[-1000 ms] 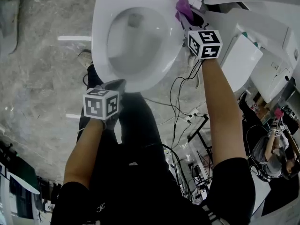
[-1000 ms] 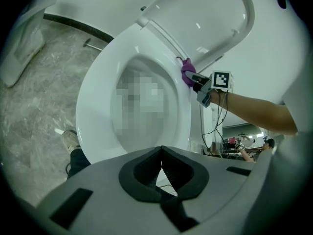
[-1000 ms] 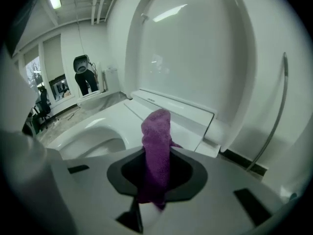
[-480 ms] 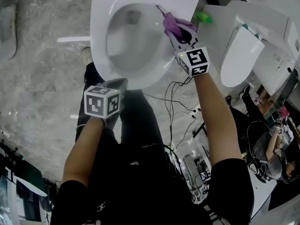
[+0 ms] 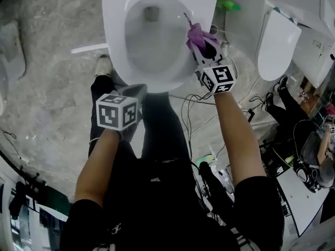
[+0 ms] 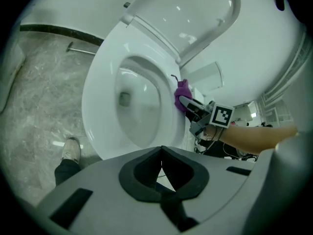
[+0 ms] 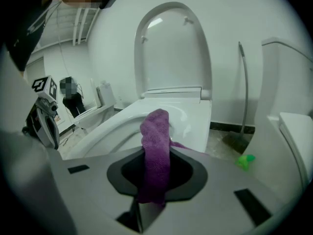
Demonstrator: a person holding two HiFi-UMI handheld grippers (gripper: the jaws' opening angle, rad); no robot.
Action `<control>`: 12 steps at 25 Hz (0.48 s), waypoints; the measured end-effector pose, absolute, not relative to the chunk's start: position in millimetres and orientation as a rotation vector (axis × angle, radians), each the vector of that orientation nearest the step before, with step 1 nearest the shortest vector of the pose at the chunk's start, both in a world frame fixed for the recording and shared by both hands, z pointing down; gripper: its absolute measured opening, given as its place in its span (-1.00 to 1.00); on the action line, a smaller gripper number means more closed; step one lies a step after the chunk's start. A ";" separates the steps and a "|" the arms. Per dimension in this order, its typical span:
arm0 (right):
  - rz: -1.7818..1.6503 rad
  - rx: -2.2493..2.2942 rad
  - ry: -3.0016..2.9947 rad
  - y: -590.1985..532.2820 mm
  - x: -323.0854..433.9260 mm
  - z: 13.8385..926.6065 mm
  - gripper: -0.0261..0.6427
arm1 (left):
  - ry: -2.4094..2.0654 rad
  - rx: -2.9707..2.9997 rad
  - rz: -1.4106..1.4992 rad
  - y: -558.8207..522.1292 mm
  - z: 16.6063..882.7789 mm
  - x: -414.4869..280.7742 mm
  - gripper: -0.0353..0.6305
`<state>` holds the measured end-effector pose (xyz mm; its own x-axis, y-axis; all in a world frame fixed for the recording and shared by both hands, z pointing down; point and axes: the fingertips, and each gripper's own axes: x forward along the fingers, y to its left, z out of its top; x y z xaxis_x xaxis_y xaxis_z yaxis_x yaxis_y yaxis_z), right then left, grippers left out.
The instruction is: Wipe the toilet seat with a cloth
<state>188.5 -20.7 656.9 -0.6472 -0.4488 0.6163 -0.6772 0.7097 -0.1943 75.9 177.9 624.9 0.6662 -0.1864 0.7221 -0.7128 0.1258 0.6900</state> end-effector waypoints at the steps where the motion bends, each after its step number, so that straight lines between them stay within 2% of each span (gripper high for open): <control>1: 0.576 0.896 -2.369 -13.8 190.6 656.6 -0.68 | -0.797 1.431 0.464 182.3 625.3 70.7 -0.87; 12: 0.818 1.298 -2.244 71.2 199.4 657.9 -0.68 | -0.647 1.507 0.595 209.2 626.5 24.4 -0.87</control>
<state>199.4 71.2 657.9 -0.4761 -0.6301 0.6135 -0.8771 0.3913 -0.2787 24.4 209.2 626.5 0.7023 -0.0394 0.7108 -0.7117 -0.0113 0.7024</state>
